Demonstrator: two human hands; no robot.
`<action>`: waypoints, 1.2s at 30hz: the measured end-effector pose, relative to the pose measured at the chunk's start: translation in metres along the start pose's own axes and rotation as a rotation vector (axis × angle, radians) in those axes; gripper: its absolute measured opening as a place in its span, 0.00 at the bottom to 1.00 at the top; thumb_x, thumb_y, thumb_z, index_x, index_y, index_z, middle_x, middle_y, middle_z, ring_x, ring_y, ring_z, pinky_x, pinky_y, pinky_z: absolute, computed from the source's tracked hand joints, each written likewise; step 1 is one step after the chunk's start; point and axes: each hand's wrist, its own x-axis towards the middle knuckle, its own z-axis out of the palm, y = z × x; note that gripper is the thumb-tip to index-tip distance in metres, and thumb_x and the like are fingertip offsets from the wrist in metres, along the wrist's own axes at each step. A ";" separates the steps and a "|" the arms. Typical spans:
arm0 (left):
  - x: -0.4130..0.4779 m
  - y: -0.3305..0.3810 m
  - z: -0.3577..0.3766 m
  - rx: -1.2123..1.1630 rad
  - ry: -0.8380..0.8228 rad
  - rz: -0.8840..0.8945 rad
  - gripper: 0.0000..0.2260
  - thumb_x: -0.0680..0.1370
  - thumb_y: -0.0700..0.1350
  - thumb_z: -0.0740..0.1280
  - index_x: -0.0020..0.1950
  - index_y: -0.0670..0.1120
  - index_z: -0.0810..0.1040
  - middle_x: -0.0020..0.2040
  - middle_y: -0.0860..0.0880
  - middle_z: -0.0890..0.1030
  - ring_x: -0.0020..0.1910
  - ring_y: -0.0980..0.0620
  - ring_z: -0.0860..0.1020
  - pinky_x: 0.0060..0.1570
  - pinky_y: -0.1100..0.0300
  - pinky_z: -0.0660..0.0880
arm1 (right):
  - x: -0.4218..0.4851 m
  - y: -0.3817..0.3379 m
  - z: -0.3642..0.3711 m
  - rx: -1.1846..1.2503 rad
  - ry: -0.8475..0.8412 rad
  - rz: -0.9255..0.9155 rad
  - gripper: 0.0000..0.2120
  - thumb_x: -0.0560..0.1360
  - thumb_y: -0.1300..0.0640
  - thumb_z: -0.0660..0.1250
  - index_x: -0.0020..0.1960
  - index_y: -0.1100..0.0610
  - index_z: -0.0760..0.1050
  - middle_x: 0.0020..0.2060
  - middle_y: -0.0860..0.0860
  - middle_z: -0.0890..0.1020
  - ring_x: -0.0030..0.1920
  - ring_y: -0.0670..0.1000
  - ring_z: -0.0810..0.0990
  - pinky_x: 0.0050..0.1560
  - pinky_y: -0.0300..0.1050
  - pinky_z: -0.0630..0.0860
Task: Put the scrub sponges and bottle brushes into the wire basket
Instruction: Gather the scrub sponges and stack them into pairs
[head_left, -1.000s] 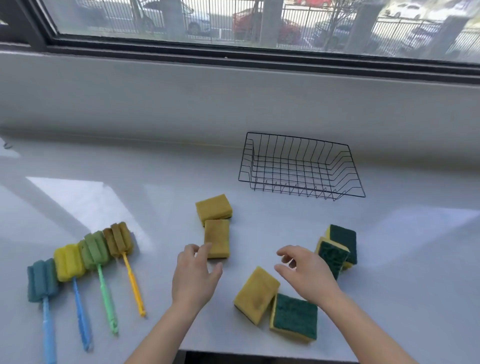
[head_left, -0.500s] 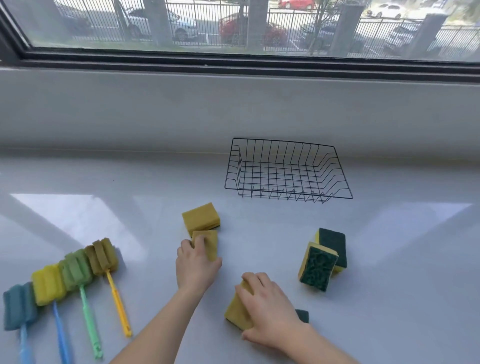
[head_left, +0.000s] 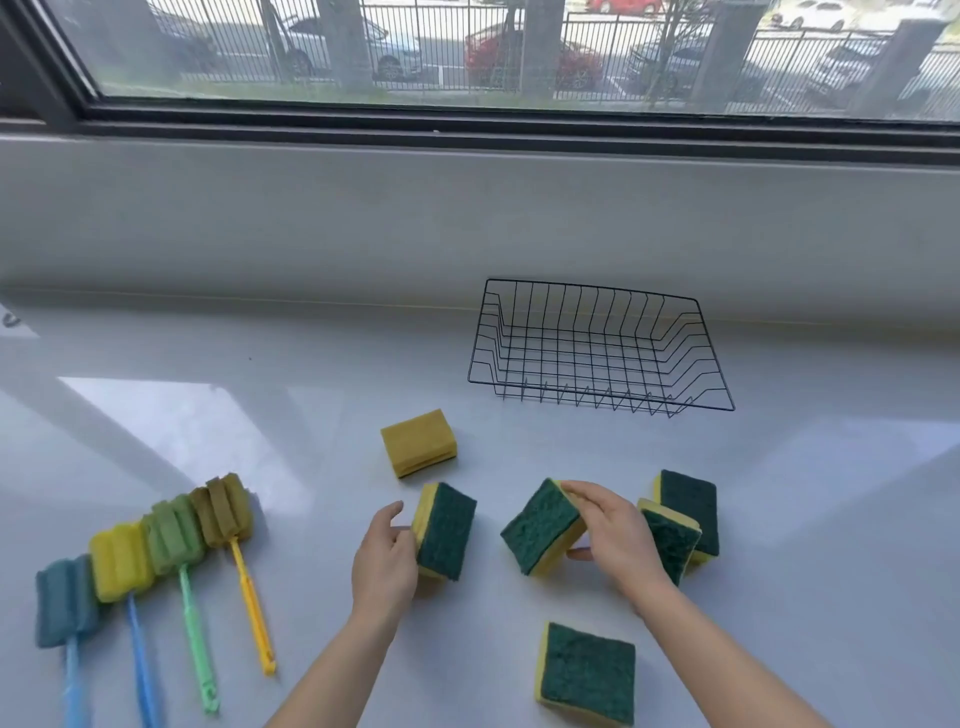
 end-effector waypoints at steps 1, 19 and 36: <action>0.000 -0.002 -0.002 0.019 0.020 0.000 0.18 0.79 0.42 0.57 0.68 0.54 0.71 0.48 0.50 0.81 0.47 0.48 0.79 0.45 0.52 0.75 | 0.003 -0.001 -0.001 -0.002 0.004 0.013 0.10 0.84 0.51 0.60 0.56 0.43 0.80 0.61 0.49 0.80 0.51 0.46 0.80 0.45 0.53 0.86; -0.005 -0.007 -0.007 -0.161 -0.146 -0.072 0.11 0.78 0.42 0.68 0.61 0.50 0.78 0.45 0.44 0.83 0.32 0.50 0.77 0.39 0.50 0.79 | 0.020 -0.055 0.063 -0.004 -0.365 -0.034 0.08 0.79 0.60 0.68 0.57 0.53 0.80 0.52 0.56 0.83 0.53 0.56 0.84 0.55 0.54 0.83; -0.003 0.013 0.000 -0.330 -0.317 -0.062 0.10 0.76 0.55 0.67 0.54 0.55 0.83 0.43 0.52 0.86 0.41 0.55 0.84 0.41 0.59 0.77 | 0.018 -0.049 0.093 -0.188 -0.290 0.011 0.31 0.80 0.45 0.65 0.79 0.49 0.58 0.69 0.48 0.73 0.65 0.52 0.77 0.67 0.54 0.75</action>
